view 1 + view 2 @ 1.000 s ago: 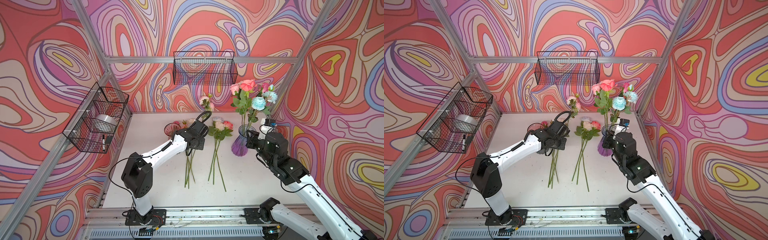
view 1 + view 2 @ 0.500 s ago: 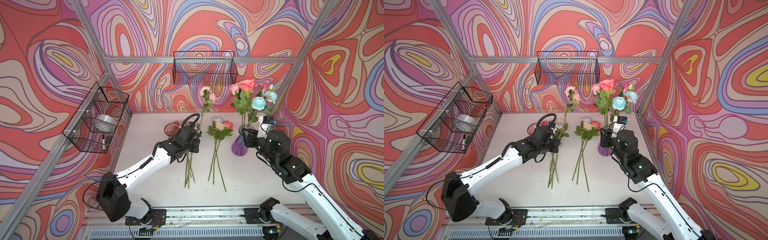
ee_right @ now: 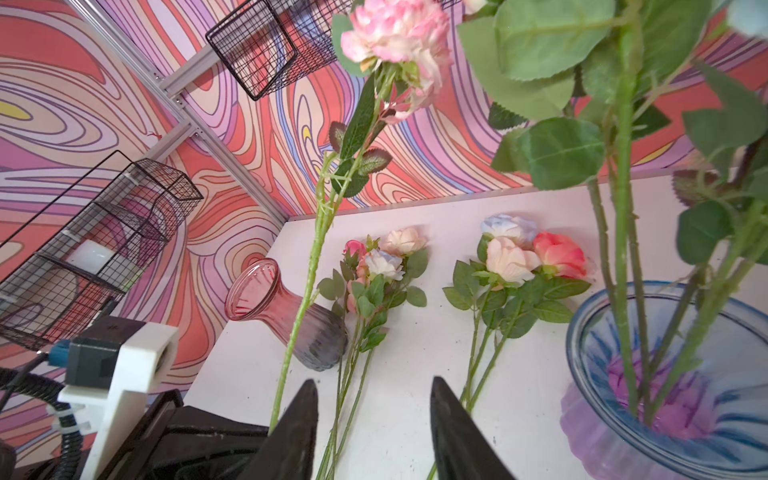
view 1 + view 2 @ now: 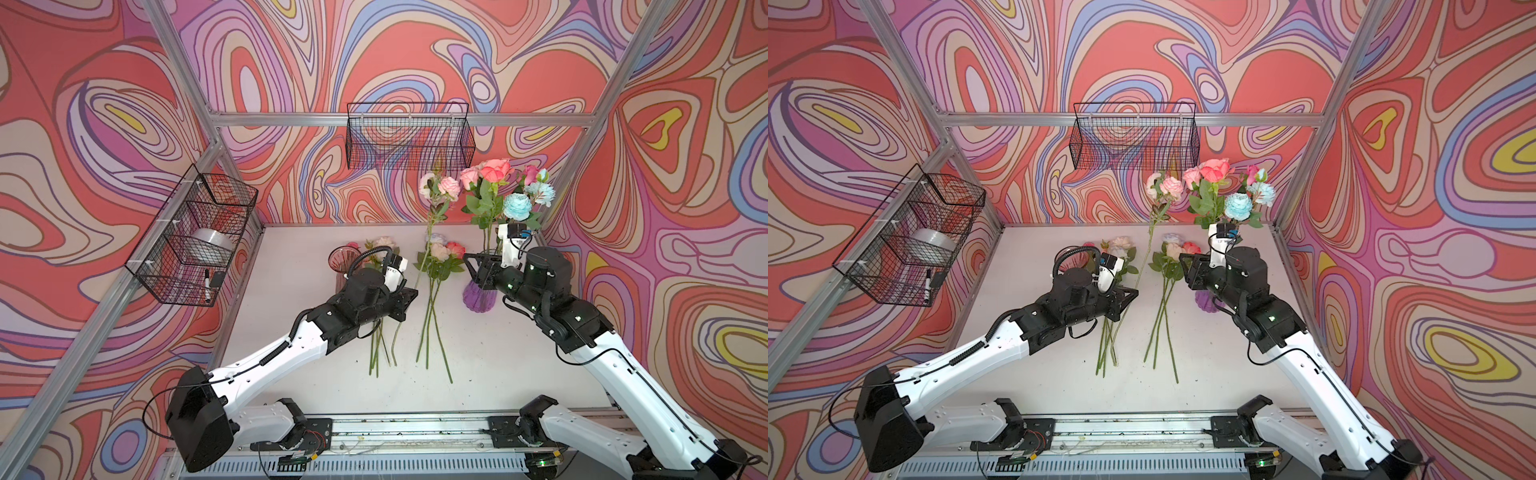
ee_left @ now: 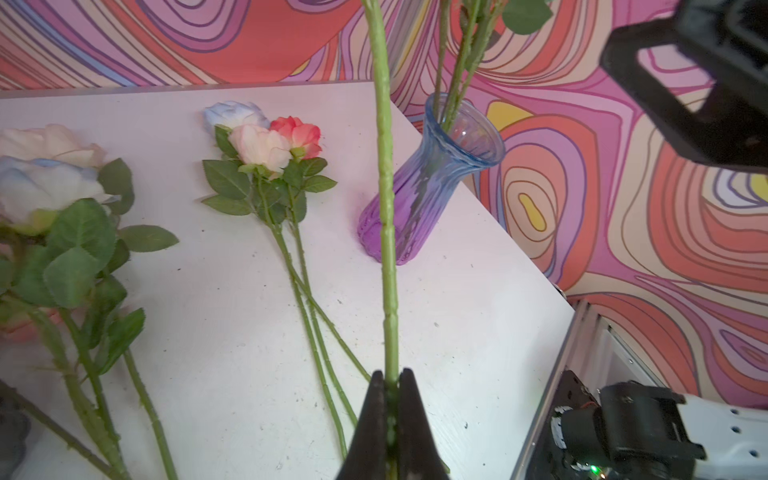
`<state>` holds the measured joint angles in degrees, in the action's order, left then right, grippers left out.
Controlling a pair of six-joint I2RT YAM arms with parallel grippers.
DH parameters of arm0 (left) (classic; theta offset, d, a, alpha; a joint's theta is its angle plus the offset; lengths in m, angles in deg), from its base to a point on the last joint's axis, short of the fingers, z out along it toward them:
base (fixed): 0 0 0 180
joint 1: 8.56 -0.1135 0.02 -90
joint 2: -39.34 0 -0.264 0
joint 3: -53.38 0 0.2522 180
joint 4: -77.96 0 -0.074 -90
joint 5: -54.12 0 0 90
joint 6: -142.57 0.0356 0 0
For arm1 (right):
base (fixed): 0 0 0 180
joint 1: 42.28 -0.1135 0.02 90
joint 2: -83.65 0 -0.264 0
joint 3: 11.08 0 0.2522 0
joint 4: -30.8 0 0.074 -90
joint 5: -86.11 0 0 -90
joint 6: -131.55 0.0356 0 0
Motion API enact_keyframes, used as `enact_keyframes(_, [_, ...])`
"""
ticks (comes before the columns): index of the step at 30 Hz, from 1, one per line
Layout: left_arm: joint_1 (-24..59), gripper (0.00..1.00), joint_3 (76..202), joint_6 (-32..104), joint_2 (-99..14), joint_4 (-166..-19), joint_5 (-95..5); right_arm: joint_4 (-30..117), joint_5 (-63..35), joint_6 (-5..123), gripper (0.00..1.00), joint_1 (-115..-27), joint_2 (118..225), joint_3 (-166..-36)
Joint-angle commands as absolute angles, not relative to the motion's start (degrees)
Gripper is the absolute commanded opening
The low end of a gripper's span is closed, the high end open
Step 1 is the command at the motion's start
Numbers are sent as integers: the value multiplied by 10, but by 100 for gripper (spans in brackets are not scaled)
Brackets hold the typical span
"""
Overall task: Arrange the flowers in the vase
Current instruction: 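Grasp the pink rose stem above the left gripper with the right gripper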
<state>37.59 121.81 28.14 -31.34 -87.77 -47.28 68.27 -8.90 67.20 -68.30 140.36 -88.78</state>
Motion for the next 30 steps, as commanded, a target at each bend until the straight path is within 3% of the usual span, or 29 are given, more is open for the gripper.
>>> enact_keyframes(1, [390, 0, 1208, 277, -281, -960, -521, 672, -136, 680, 46, -688, 1406, -908])
enact_keyframes(19, [414, 0, 1195, 276, -250, -966, -481, 626, -215, 689, 46, -693, 1384, -896])
enact_keyframes(30, [414, 0, 1191, 281, -242, -965, -458, 572, -236, 700, 46, -731, 1436, -911])
